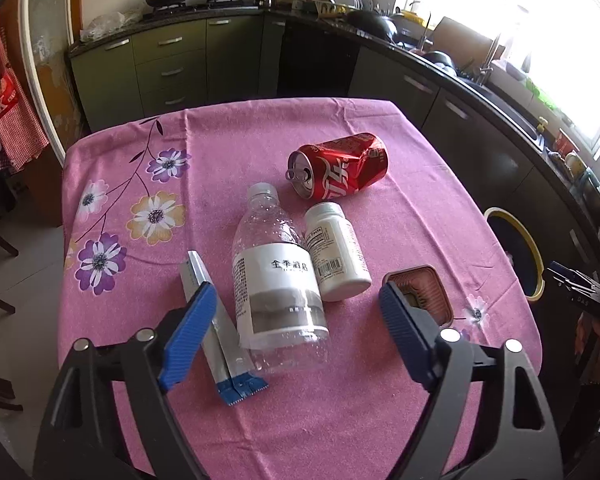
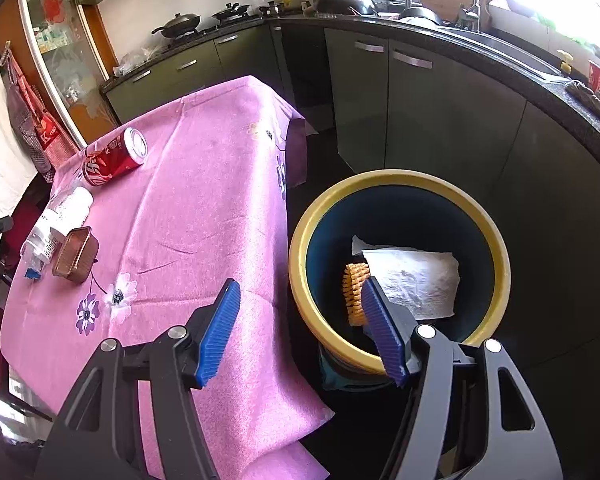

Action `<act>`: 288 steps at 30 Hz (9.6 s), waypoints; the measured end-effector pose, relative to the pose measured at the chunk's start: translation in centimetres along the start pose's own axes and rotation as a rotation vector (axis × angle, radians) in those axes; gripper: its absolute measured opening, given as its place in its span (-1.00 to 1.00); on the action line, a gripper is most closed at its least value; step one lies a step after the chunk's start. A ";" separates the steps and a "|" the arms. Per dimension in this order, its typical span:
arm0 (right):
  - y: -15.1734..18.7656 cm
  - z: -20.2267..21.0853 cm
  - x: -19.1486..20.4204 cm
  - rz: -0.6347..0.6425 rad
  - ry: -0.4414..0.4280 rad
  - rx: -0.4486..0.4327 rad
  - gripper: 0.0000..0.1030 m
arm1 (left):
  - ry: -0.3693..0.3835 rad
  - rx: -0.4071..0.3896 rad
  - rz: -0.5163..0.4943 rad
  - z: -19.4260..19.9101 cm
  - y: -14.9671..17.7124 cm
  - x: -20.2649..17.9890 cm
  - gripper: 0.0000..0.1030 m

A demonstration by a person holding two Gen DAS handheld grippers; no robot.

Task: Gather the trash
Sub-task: 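Close the left gripper around the clear water bottle, then carry the water bottle over the bin and open the left gripper, then grasp the brown plastic tray rim with the right gripper and lift, then carry the brown tray over the bin and open the right gripper, then grasp the white-blue snack bag with the left gripper and lift, then carry the snack bag over the bin and open the left gripper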

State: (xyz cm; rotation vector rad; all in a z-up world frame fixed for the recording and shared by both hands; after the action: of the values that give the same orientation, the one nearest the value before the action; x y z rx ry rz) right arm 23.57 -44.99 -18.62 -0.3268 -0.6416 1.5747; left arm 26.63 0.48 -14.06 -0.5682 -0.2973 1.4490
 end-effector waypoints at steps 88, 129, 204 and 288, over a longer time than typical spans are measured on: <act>8.1 8.0 -13.9 -0.316 0.064 -0.084 0.33 | 0.392 0.255 -0.625 -10.9 -1.4 -42.1 0.24; 0.9 -3.8 25.8 0.283 -0.352 0.077 0.74 | 0.041 -0.456 0.019 15.4 4.8 -1.3 0.84; 0.9 4.7 1.6 -0.098 0.125 -0.182 0.69 | -0.072 -0.186 0.059 4.1 5.7 2.0 0.84; 7.5 12.9 -14.3 -0.421 0.188 -0.326 0.74 | 0.330 0.112 -0.446 -15.9 -1.1 -40.0 0.20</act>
State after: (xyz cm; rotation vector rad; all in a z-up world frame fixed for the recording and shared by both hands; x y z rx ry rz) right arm 11.80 -61.63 -15.01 -0.5379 -0.7643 1.0243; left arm 31.21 -41.81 -20.96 -0.5957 -0.0718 0.9178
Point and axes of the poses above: each gripper's, at about its wrist camera, not at the fingertips, and z roughly against the way its jaws point, x to its left, y to its underside, the point moved 10 cm from there along -z, roughly the way its jaws point, and after that the axes turned 2 degrees about x, right-handed, at the moved point
